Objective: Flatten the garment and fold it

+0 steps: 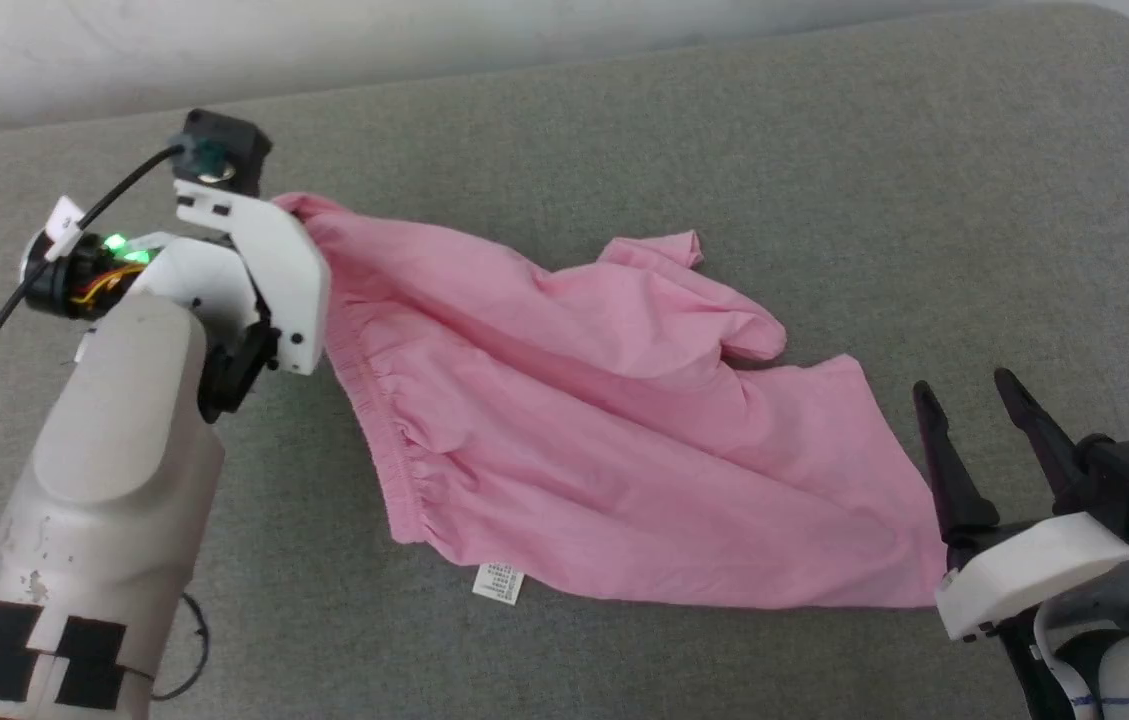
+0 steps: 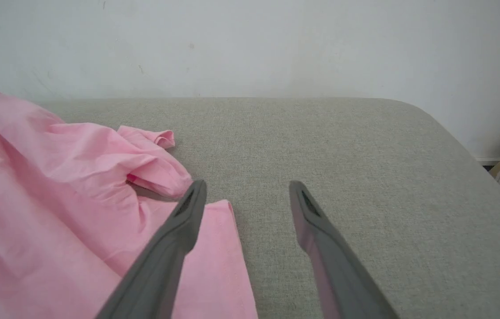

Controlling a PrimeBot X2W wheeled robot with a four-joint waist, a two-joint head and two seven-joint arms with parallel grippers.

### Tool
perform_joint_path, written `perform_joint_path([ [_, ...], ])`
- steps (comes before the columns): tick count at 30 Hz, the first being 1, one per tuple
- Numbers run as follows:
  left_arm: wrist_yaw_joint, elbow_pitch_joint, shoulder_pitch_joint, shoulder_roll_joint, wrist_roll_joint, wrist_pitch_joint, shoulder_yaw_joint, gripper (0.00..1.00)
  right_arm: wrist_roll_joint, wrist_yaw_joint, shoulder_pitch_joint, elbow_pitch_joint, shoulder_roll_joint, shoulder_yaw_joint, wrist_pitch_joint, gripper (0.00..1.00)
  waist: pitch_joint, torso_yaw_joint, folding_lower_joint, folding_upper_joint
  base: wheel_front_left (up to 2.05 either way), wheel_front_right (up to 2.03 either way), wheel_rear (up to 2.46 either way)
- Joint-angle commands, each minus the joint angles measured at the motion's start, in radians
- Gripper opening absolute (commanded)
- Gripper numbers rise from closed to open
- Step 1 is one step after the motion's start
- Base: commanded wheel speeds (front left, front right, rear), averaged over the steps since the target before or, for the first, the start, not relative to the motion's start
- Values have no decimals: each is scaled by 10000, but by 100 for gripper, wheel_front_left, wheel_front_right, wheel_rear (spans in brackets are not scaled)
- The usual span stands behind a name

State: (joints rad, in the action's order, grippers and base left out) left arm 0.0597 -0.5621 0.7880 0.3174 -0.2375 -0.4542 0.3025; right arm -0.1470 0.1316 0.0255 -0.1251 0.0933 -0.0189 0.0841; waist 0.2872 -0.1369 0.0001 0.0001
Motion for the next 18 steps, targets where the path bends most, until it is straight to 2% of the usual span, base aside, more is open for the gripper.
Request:
perform_joint_path([
  [1,-29,-136,103,79,-34,30,-30,0,63,-9,169,32,-34,31,-78,100,180,-124,-1,-1,0,0,0],
  [4,54,-703,164,219,-97,347,-76,3,95,-9,293,141,-79,114,-148,100,297,-192,-1,-1,0,0,0],
  [5,57,-867,140,231,-117,522,-93,90,102,-9,324,183,-97,136,-166,100,306,-196,-1,-1,0,0,0],
  [6,25,-1017,109,236,-124,713,-114,100,105,-9,351,225,-115,146,-184,100,301,-187,-1,-1,0,0,0],
  [11,103,-1091,-171,-5,-362,2372,-238,100,85,-9,338,467,-183,85,-237,100,-53,52,-1,-1,0,0,0],
  [18,95,0,-1095,-263,-656,5465,-569,100,49,-9,72,703,-43,-135,-24,100,-1007,691,-1,-1,0,0,0],
])
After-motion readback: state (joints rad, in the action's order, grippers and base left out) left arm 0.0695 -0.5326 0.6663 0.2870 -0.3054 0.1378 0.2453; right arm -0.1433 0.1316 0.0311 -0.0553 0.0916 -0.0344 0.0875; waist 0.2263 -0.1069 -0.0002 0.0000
